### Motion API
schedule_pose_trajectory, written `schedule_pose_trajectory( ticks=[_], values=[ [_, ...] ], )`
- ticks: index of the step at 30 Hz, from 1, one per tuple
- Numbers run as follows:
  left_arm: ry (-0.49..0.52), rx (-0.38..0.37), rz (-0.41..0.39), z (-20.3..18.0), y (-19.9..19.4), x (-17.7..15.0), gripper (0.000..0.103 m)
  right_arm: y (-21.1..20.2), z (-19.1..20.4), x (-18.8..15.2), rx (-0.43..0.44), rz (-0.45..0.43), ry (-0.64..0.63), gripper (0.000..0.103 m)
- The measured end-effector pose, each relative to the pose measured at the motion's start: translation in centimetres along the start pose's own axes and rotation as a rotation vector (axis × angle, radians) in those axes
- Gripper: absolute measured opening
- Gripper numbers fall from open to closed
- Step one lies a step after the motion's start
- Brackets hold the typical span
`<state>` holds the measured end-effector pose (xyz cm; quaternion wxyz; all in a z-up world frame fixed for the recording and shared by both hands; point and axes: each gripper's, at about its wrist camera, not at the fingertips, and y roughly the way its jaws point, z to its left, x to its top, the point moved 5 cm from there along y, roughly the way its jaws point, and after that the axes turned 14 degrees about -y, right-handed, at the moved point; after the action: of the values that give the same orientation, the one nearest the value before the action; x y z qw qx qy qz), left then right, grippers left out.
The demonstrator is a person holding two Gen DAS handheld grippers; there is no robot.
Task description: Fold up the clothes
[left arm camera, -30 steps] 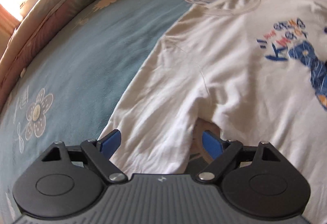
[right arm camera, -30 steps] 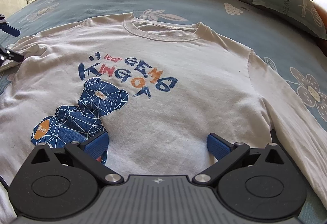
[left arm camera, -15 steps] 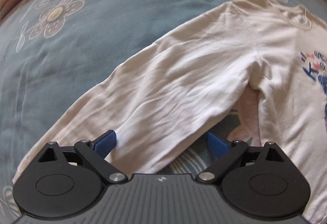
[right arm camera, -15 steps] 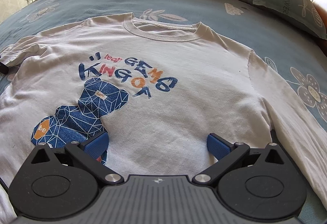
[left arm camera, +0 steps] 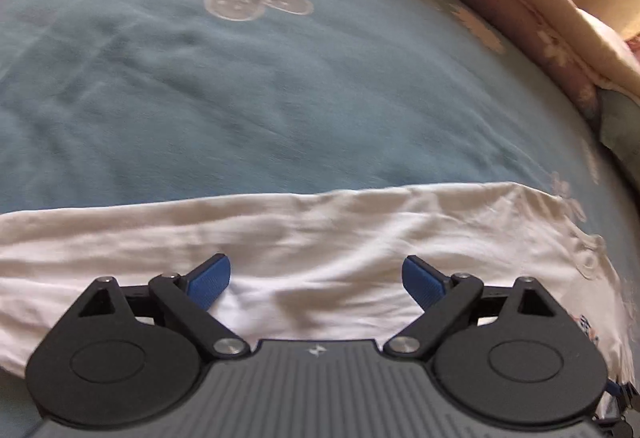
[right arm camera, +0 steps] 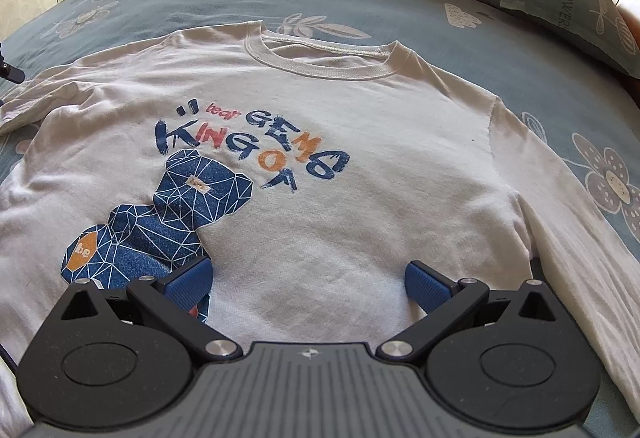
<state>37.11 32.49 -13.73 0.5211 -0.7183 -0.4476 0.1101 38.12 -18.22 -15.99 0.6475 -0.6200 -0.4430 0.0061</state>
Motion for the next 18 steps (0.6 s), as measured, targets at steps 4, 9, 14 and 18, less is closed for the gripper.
schedule_pose_trajectory(
  ticks=[4,9,14,18],
  values=[
    [-0.115,-0.003,0.066,2.8,0.2,0.6,0.093,0.0,0.1,-0.1,-0.009,-0.009,0.004,0.103],
    [-0.138,0.023,-0.028,4.3,0.7,1.9,0.094,0.0,0.0,0.1,-0.004,0.007,0.004,0.103],
    [-0.041,0.186,-0.084,5.7,0.8,3.9,0.093,0.1,-0.1,0.2,0.004,0.017,-0.002,0.103],
    [0.059,0.183,-0.078,3.4,-0.8,2.9,0.093,0.1,-0.1,0.5,0.005,0.042,-0.002,0.103]
  ],
)
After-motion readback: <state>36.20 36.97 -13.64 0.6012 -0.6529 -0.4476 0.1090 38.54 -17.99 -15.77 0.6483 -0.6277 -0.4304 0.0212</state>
